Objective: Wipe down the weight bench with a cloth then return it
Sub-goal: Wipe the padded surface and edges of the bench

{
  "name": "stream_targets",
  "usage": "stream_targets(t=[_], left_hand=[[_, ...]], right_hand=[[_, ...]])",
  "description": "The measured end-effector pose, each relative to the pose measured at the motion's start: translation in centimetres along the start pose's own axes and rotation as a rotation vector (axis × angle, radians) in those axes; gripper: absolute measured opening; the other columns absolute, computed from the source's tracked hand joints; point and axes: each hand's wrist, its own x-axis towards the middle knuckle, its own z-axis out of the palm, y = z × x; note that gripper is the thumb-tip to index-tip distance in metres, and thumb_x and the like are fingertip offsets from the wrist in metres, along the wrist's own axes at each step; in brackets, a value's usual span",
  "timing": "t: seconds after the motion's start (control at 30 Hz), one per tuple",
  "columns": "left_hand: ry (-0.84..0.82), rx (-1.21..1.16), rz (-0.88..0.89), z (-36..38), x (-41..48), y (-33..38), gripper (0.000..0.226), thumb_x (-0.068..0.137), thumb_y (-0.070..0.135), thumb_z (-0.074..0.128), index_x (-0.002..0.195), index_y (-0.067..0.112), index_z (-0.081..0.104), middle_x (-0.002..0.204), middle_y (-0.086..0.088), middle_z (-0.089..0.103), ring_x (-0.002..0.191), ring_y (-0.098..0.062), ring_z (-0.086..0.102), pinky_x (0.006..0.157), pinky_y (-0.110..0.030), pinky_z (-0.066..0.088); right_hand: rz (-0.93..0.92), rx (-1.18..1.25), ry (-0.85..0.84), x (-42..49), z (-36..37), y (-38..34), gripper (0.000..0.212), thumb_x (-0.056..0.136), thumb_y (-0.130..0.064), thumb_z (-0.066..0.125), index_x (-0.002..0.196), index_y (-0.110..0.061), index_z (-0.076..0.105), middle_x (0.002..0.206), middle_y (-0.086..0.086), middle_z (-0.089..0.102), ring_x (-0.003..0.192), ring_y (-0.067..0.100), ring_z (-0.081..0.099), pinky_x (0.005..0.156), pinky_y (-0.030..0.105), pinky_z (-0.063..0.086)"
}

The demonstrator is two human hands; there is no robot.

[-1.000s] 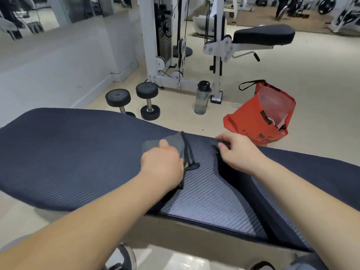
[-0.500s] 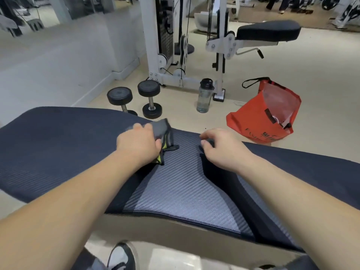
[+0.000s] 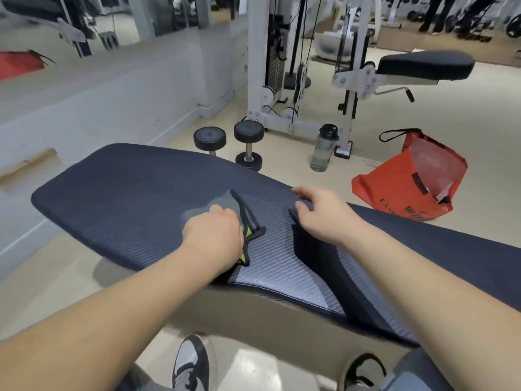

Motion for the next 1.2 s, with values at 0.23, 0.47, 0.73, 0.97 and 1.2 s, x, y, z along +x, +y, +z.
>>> stream_targets(t=[0.23,0.47,0.73,0.97,1.2], left_hand=[[0.094,-0.168,0.556,-1.5,-1.5,7.1,0.044,0.099,0.057,0.041,0.121,0.022,0.054,0.117,-0.003,0.049,0.101,-0.031,0.063,0.066,-0.038,0.043],[0.077,-0.345,0.098,-0.3,9.9,4.9,0.046,0.095,0.061,0.048,0.125,0.028,0.059,0.127,-0.004,0.048,0.118,-0.031,0.048,0.082,-0.042,0.046],[-0.021,-0.540,0.439,-1.6,7.3,6.8,0.036,0.084,0.063,0.061,0.110,0.037,0.064,0.103,0.006,0.048,0.100,-0.020,0.059,0.084,-0.038,0.053],[0.063,-0.839,0.100,-1.3,4.1,-1.6,0.025,0.092,0.034,0.069,0.116,0.031,0.071,0.100,0.013,0.067,0.088,0.000,0.063,0.085,-0.026,0.052],[0.132,-0.712,0.078,0.2,3.3,-4.0,0.021,0.092,0.029,0.066,0.111,0.028,0.072,0.111,0.015,0.059,0.092,-0.007,0.059,0.090,-0.032,0.050]], right_hand=[[0.048,0.016,0.041,1.3,-0.3,2.5,0.037,0.100,-0.022,0.052,0.135,-0.019,0.065,0.139,0.001,0.067,0.133,0.019,0.058,0.113,0.033,0.043],[0.136,0.039,0.162,1.3,-2.1,5.3,0.043,0.102,-0.022,0.050,0.144,-0.017,0.058,0.146,0.000,0.061,0.131,0.021,0.060,0.112,0.037,0.045],[-0.022,0.034,0.104,2.1,-1.7,3.0,0.030,0.097,-0.024,0.055,0.122,-0.027,0.072,0.122,-0.003,0.072,0.114,0.018,0.065,0.102,0.035,0.051],[-0.013,-0.325,-0.195,1.2,-0.3,0.0,0.034,0.100,-0.049,0.041,0.098,-0.022,0.061,0.114,0.008,0.059,0.116,0.032,0.058,0.090,0.040,0.049],[0.016,-0.410,-0.241,0.9,0.6,-0.4,0.043,0.088,-0.064,0.055,0.113,-0.029,0.057,0.112,-0.003,0.045,0.125,0.025,0.051,0.095,0.042,0.050]])
